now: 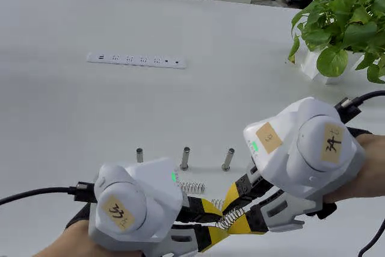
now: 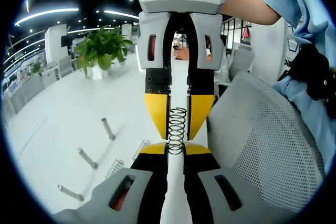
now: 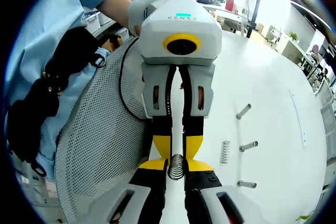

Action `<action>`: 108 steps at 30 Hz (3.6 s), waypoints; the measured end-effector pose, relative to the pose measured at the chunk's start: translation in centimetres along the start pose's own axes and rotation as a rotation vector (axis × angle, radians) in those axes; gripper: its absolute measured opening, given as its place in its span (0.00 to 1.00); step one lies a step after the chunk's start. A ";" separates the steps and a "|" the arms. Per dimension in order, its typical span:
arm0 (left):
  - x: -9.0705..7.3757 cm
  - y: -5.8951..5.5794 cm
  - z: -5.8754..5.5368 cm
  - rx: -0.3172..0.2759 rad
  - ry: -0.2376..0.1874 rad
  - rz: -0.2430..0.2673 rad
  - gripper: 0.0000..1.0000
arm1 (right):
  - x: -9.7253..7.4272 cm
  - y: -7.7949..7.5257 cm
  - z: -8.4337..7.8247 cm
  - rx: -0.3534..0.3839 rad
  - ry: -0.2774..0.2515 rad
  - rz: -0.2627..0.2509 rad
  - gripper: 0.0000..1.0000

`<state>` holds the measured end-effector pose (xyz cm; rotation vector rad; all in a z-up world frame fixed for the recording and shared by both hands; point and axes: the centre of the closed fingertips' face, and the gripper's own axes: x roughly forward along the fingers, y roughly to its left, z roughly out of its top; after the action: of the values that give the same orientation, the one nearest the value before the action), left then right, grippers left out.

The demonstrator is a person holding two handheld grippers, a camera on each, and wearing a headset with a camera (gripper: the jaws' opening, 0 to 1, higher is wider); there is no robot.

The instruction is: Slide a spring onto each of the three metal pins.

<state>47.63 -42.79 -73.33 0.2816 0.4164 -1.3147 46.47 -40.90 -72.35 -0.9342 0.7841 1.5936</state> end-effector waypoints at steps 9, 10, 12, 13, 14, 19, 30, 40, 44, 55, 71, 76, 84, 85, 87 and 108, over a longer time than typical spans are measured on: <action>-0.1 0.1 -0.2 0.000 0.005 0.006 0.07 | 0.2 -0.2 0.0 0.013 -0.006 -0.001 0.08; -0.1 0.0 -0.2 -0.002 0.006 0.005 0.07 | 0.2 -0.1 0.1 0.007 -0.010 0.001 0.07; -0.2 0.0 -0.3 -0.002 0.006 0.004 0.07 | 0.2 0.0 0.1 -0.011 -0.010 0.005 0.07; -0.2 0.0 -0.3 -0.004 0.006 0.003 0.07 | 0.3 0.0 0.1 -0.012 -0.010 0.006 0.07; -0.2 -0.1 -0.3 -0.003 0.004 0.006 0.07 | 0.3 0.0 0.2 -0.014 -0.010 0.008 0.07; -0.4 0.0 -0.5 -0.006 -0.003 0.028 0.07 | 0.5 -0.1 0.3 -0.027 -0.005 0.009 0.07; -1.5 0.9 -1.1 -0.071 -0.037 0.094 0.10 | 0.6 -0.5 0.7 -0.054 0.007 0.006 0.07; -4.8 3.4 -2.3 -0.186 -0.075 0.256 0.36 | 0.7 -0.8 0.8 -0.069 0.013 0.008 0.07; -6.2 4.2 -2.9 -0.217 -0.079 0.322 0.47 | 0.6 -1.0 0.6 -0.073 0.026 0.014 0.07; -9.0 5.7 -4.2 -0.286 -0.079 0.441 0.70 | 0.7 -1.8 0.3 -0.081 0.034 0.015 0.07; -12.4 9.0 -5.0 -0.305 -0.113 0.667 0.93 | 1.0 -4.7 1.1 -0.140 0.093 0.014 0.07; -12.4 9.1 -5.5 -0.332 -0.112 0.668 0.99 | 0.9 -6.1 2.0 -0.166 0.107 0.013 0.07; -11.8 9.0 -6.7 -0.350 -0.066 0.651 0.99 | 0.4 -8.9 3.5 -0.211 0.133 0.004 0.07; -11.8 8.9 -6.7 -0.351 -0.064 0.651 0.99 | 0.4 -9.1 3.6 -0.216 0.135 0.005 0.07; -11.7 8.9 -6.9 -0.361 -0.062 0.649 0.99 | 0.4 -9.7 4.2 -0.231 0.141 0.006 0.07; -11.9 9.5 -7.5 -0.385 -0.057 0.669 0.99 | 2.6 -15.4 8.6 -0.441 0.260 0.022 0.07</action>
<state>53.54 -26.98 -75.07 0.0455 0.4650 -0.5696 59.73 -29.11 -70.84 -1.4764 0.6275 1.7196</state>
